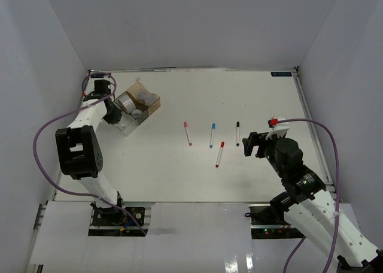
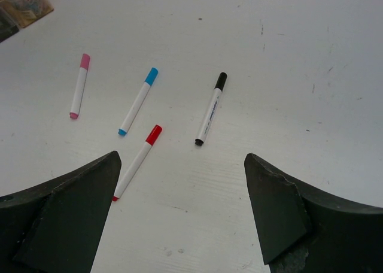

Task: Sort the stationery into containers
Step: Place the pen in the storage box, then pick up the pen from the center of the board, then place the pen in the storage box, then pick up the pen from the center of the board.

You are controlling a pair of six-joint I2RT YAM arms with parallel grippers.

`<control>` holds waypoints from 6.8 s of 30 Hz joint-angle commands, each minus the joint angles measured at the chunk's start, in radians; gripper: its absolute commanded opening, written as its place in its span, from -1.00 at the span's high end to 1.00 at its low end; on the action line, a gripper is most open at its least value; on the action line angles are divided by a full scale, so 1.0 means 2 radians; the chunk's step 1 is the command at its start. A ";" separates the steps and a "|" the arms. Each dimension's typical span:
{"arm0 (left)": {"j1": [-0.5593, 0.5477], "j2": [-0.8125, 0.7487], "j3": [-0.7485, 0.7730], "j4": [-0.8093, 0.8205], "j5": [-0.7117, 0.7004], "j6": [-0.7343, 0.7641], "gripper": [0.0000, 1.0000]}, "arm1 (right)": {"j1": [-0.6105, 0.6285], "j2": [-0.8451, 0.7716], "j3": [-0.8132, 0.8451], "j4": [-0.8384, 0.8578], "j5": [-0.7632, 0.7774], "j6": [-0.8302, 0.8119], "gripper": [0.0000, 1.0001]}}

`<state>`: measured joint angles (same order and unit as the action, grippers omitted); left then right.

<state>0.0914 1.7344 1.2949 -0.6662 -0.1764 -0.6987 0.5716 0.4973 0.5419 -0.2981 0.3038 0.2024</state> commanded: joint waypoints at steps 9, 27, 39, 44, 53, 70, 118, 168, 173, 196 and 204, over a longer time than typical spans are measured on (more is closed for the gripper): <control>0.012 0.006 0.039 0.009 0.038 0.000 0.28 | -0.001 -0.002 -0.002 0.007 -0.005 0.002 -0.80; -0.156 -0.137 -0.015 0.016 0.053 0.003 -0.58 | -0.001 0.002 -0.001 0.008 -0.005 0.002 -0.80; -0.349 0.009 0.037 0.023 -0.042 -0.057 -0.46 | -0.001 -0.002 -0.006 0.007 -0.002 0.005 -0.81; -0.369 0.072 0.072 0.025 -0.038 -0.072 -0.37 | -0.001 -0.003 -0.006 0.007 0.000 0.005 -0.80; -0.384 0.148 0.110 0.022 -0.051 -0.084 -0.26 | -0.001 -0.005 -0.006 0.007 -0.003 0.006 -0.80; -0.390 0.187 0.097 -0.003 -0.069 -0.084 0.46 | -0.001 -0.008 -0.009 0.008 -0.005 0.008 -0.80; 0.020 0.036 0.077 0.000 0.023 0.025 0.67 | -0.001 -0.009 -0.009 0.008 -0.006 0.009 -0.81; -0.088 -0.442 -0.274 0.094 0.189 0.179 -0.96 | -0.025 0.423 0.092 0.065 0.047 0.077 -0.51; -0.089 -0.450 -0.275 0.095 0.199 0.178 -0.96 | -0.029 0.467 0.107 0.088 0.033 0.074 -0.41; -0.096 -0.439 -0.292 0.110 0.289 0.093 -0.93 | -0.045 0.534 0.121 0.076 0.042 0.082 0.68; -0.165 -0.405 -0.263 0.147 0.277 0.025 -0.90 | -0.009 0.445 0.124 0.054 0.025 0.049 0.85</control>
<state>-0.1886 0.8967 0.7219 -0.4286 0.3664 -0.5747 0.5175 1.4712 0.7647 -0.1680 0.3622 0.3309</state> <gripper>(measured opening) 0.952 0.197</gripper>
